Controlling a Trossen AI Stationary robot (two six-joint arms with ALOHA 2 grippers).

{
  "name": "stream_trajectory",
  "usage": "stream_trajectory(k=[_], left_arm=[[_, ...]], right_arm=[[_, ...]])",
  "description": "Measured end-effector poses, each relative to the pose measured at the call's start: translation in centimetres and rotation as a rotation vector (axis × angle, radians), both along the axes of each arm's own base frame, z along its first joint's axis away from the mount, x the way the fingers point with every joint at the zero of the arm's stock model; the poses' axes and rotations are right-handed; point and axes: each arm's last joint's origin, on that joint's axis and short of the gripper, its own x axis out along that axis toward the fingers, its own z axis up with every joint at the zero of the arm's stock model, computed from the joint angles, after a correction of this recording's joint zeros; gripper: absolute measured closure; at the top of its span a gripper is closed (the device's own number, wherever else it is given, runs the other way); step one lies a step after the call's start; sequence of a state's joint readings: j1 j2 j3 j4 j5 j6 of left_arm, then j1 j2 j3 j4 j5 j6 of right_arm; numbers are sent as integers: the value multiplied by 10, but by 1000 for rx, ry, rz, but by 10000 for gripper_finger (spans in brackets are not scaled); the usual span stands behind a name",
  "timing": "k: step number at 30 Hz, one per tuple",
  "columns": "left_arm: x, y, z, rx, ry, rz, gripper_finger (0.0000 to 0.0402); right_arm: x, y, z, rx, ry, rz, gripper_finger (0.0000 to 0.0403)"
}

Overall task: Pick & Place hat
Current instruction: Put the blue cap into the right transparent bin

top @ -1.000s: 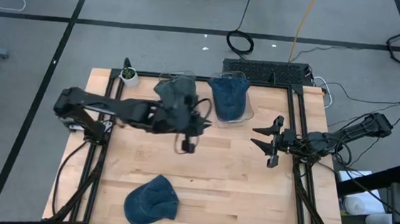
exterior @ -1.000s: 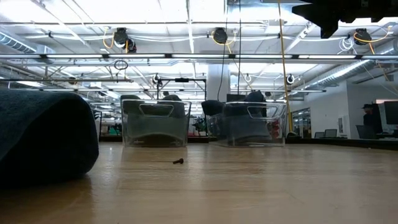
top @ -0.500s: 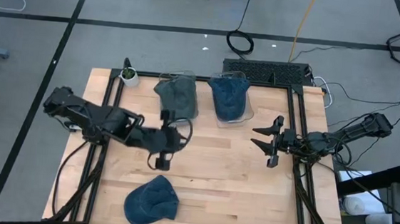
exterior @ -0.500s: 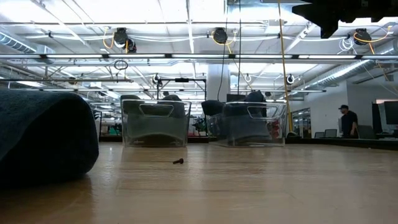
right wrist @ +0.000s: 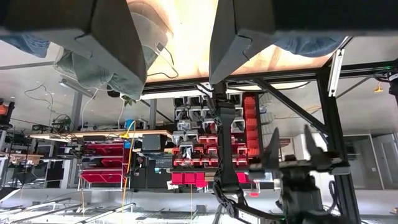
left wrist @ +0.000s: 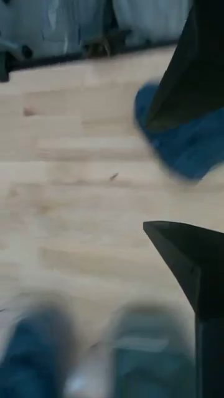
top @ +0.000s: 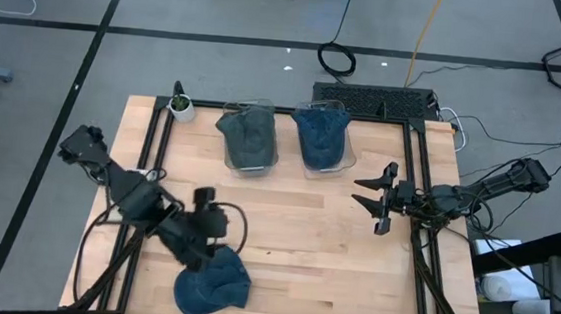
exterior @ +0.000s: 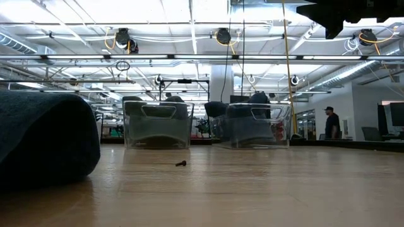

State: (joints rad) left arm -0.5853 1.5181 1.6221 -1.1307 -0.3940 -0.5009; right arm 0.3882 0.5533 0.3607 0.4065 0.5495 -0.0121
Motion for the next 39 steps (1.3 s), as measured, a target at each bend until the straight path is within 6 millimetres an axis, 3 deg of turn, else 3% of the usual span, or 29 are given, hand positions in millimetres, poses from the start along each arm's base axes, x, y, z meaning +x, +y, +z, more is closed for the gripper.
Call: stream_trajectory(k=[9, 23, 31, 39], left_arm=[[-27, -30, -39, -143, 110, 201, 131], [-46, -52, -129, -436, 187, 534, 130], [-46, -52, -157, -514, 187, 518, 130], [-51, -48, -170, -504, 223, 535, 131]], right_arm=[[0, -1, 0, -22, 3, -10, 239], [1, -5, 3, -42, -21, -43, 239], [1, -5, 4, -49, -25, -43, 239], [1, -5, 3, -35, -23, -36, 239]])
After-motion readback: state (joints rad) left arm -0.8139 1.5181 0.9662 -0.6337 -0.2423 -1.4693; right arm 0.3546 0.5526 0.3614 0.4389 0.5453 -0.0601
